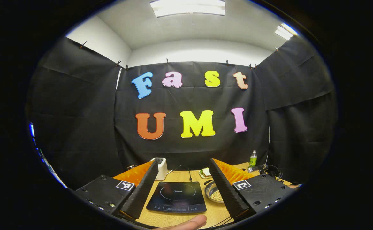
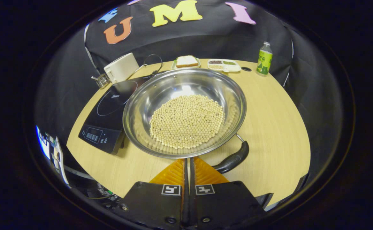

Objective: First push the handle of the pot to place it horizontally, then grasp the pot with both hands and set it on the induction cooktop.

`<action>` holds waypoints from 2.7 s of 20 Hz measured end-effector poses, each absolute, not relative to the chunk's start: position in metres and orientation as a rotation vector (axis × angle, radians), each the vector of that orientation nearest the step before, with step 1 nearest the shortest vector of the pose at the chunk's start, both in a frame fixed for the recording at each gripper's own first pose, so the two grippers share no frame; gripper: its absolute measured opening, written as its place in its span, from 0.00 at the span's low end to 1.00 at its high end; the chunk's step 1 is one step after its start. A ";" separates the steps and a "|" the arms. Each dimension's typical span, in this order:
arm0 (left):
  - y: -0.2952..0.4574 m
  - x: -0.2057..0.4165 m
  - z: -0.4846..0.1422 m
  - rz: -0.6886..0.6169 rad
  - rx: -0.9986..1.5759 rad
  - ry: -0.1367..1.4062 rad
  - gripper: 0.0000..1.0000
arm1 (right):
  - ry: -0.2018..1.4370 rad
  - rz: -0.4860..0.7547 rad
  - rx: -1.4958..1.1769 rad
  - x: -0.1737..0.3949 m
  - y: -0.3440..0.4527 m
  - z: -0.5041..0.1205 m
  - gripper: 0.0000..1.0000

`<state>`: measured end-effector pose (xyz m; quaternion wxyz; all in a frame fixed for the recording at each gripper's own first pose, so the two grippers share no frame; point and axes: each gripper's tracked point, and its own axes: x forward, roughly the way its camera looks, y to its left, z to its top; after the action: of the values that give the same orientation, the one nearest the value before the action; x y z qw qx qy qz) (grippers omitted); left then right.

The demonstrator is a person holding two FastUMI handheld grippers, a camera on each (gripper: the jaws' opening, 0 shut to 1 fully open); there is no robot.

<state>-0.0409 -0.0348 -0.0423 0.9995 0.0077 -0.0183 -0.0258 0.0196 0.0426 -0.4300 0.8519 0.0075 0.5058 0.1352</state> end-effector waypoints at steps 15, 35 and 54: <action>-0.066 0.011 -0.061 -0.102 -0.001 0.003 0.96 | 1.078 0.334 -0.033 0.057 -0.009 -0.442 0.04; -0.076 0.095 -0.094 -0.081 -0.025 0.077 0.96 | 0.935 0.210 -0.151 0.155 -0.077 -0.449 0.04; -0.113 0.162 -0.227 -0.114 -0.077 0.313 0.95 | 0.536 0.139 -0.139 0.153 -0.074 -0.321 1.00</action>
<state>0.1621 -0.1128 -0.2268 0.9854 -0.0382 0.1557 -0.0567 0.1527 -0.0743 -0.3211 0.9595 -0.0686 0.2646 0.0686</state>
